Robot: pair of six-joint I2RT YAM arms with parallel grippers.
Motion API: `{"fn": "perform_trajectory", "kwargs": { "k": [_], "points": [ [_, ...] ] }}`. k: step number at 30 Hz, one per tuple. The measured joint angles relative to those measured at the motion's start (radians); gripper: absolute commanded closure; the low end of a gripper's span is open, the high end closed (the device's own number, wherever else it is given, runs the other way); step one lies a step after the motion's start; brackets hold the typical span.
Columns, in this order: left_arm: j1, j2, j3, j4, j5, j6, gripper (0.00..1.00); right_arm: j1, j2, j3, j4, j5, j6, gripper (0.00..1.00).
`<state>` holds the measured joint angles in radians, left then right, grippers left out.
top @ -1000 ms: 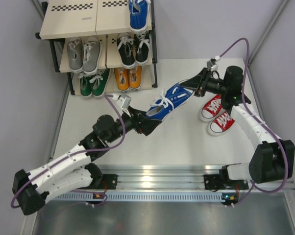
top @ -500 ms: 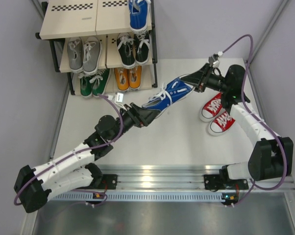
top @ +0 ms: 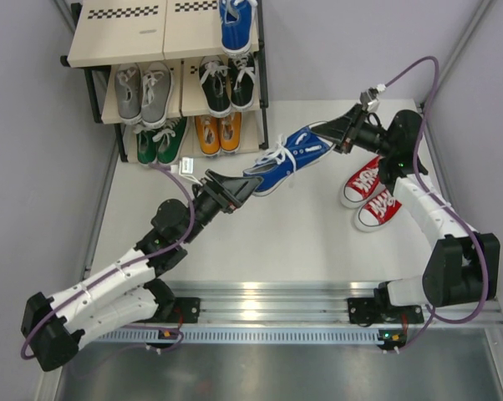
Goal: Place and organize the shoes onto the shoe shelf
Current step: Pick up the shoe at the center of the board, then place the shoe at the shoe shelf.
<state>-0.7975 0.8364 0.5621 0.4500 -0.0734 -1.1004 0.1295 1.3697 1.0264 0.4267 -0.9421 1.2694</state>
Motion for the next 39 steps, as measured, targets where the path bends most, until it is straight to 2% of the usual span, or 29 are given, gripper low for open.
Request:
{"fn": "perform_trajectory", "kwargs": {
  "k": [7,10,14,15,17,18,19,23,28,31,32,34,35,37,39],
  "points": [
    [0.022,-0.039,0.002,-0.028,-0.039,-0.003,0.1,-0.002,0.0,0.0,0.0,0.0,0.01,1.0],
    [0.029,0.001,0.017,-0.028,-0.031,-0.013,0.11,-0.003,0.0,0.0,0.0,0.0,0.007,1.0],
    [0.041,0.077,0.055,-0.005,-0.007,-0.026,0.19,-0.013,0.0,0.0,0.0,0.002,0.001,1.0],
    [0.046,0.094,0.063,0.004,0.002,-0.03,0.29,-0.016,0.0,0.0,0.0,0.004,-0.002,1.0],
    [0.061,0.124,0.074,0.022,0.018,-0.043,0.42,-0.018,0.0,0.0,-0.001,0.009,-0.007,1.0],
    [0.072,0.134,0.076,0.022,0.027,-0.046,0.67,-0.019,0.0,0.0,0.0,0.012,-0.01,1.0],
    [0.082,0.143,0.076,0.02,0.032,-0.054,0.79,-0.02,0.0,0.0,0.0,0.014,-0.016,1.0],
    [0.119,0.183,0.076,-0.017,0.064,-0.048,1.0,-0.018,-0.001,-0.001,0.007,0.014,-0.049,1.0],
    [0.146,0.168,0.076,-0.016,0.114,-0.045,1.0,-0.015,-0.001,-0.005,-0.002,0.009,-0.066,1.0],
    [0.167,0.135,0.065,-0.024,0.141,-0.043,1.0,-0.012,0.0,0.014,-0.047,-0.015,-0.105,0.81],
    [0.174,0.118,0.058,-0.032,0.149,-0.043,1.0,-0.006,0.001,0.029,-0.071,-0.027,-0.126,0.64],
    [0.186,0.081,0.048,-0.048,0.161,-0.043,1.0,0.005,0.004,0.053,-0.097,-0.058,-0.152,0.51],
    [0.195,0.057,0.043,-0.06,0.165,-0.044,1.0,0.008,0.007,0.065,-0.106,-0.08,-0.161,0.39],
    [0.216,0.002,0.032,-0.098,0.171,-0.047,1.0,0.003,0.016,0.091,-0.119,-0.099,-0.182,0.24],
    [0.23,-0.045,0.026,-0.134,0.167,-0.049,1.0,-0.002,0.026,0.12,-0.14,-0.106,-0.208,0.14]
  ]
}}
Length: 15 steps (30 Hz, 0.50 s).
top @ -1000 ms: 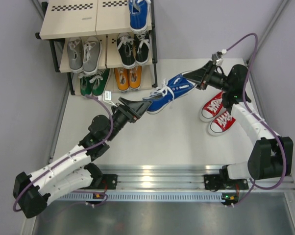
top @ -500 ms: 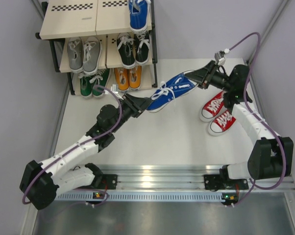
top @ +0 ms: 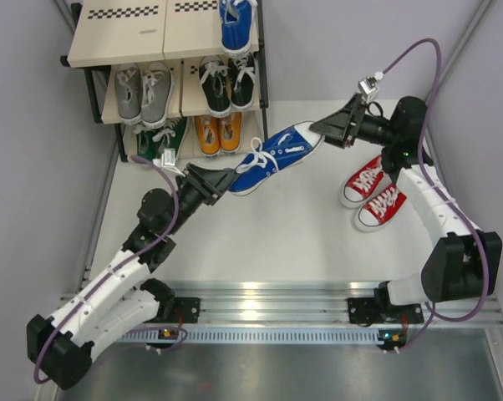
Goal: Place and organize the shoes onto the shoe shelf
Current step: Place the shoe at the shoe shelf.
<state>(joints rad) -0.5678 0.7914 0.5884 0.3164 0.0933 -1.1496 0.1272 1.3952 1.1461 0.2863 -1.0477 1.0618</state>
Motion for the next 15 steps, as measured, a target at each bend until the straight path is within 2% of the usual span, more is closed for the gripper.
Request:
{"fn": "perform_trajectory", "kwargs": {
  "k": [4,7,15],
  "points": [
    [0.027,-0.089,0.0,-0.083,-0.014,0.005,1.0,-0.013,0.008,0.061,-0.073,-0.01,-0.075,0.05],
    [0.039,-0.138,0.026,-0.173,-0.042,0.033,1.0,-0.037,0.008,0.113,-0.122,-0.024,-0.146,0.03],
    [0.045,-0.105,0.308,-0.381,-0.155,0.162,1.0,-0.18,-0.011,0.148,-0.286,-0.042,-0.385,0.01]
  ]
}}
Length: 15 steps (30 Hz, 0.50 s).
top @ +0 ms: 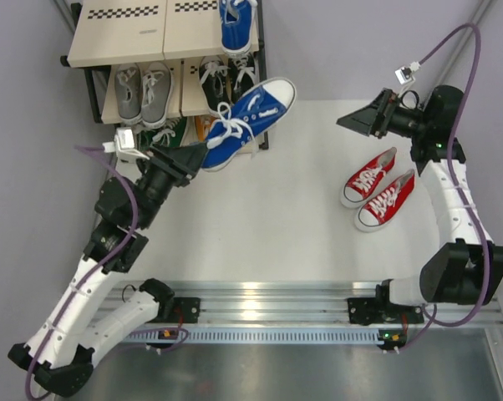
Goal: Place and organize the shoes onto the shoe shelf
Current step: Place the shoe at the shoe shelf.
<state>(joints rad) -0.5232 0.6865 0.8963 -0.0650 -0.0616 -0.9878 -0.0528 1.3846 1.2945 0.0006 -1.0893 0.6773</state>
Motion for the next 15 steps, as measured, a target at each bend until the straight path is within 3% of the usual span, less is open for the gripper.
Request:
{"fn": "perform_trajectory", "kwargs": {
  "k": [7,15],
  "points": [
    [0.0,0.157,0.328,-0.007,-0.118,0.095,1.0,-0.027,-0.064,-0.037,-0.166,0.011,-0.217,0.0],
    [0.0,0.425,0.604,0.111,-0.312,0.177,1.0,-0.028,-0.096,-0.079,-0.264,0.027,-0.327,0.01]
  ]
}}
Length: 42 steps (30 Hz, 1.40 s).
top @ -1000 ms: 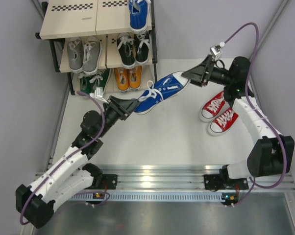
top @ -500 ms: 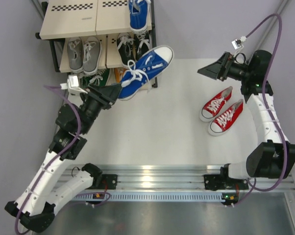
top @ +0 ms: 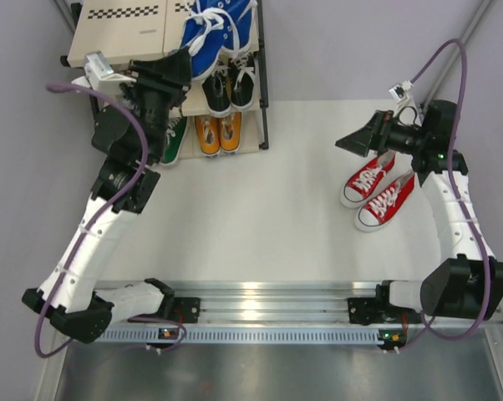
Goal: Place and organize the shoes onto the shoe shelf
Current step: Place the shoe at the shoe shelf.
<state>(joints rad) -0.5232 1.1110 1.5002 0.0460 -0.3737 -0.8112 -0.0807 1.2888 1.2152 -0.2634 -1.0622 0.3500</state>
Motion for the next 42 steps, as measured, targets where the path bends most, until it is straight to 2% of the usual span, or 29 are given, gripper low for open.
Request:
{"fn": "perform_trajectory", "kwargs": {
  "k": [12,18,32,42],
  "points": [
    [0.014,0.323,0.232,0.051,-0.433,0.14,1.0,0.0,-0.04,-0.025,-0.024,0.021,-0.029,0.01],
    [0.028,0.439,0.334,0.046,-0.544,0.147,1.0,-0.001,-0.047,-0.026,-0.024,0.023,-0.034,0.01],
    [0.031,0.56,0.457,-0.142,-0.594,-0.029,1.0,-0.01,-0.084,-0.058,-0.023,0.03,-0.033,0.01],
    [0.032,0.607,0.491,-0.231,-0.602,-0.089,1.0,-0.019,-0.095,-0.079,-0.021,0.03,-0.033,0.01]
  ]
}}
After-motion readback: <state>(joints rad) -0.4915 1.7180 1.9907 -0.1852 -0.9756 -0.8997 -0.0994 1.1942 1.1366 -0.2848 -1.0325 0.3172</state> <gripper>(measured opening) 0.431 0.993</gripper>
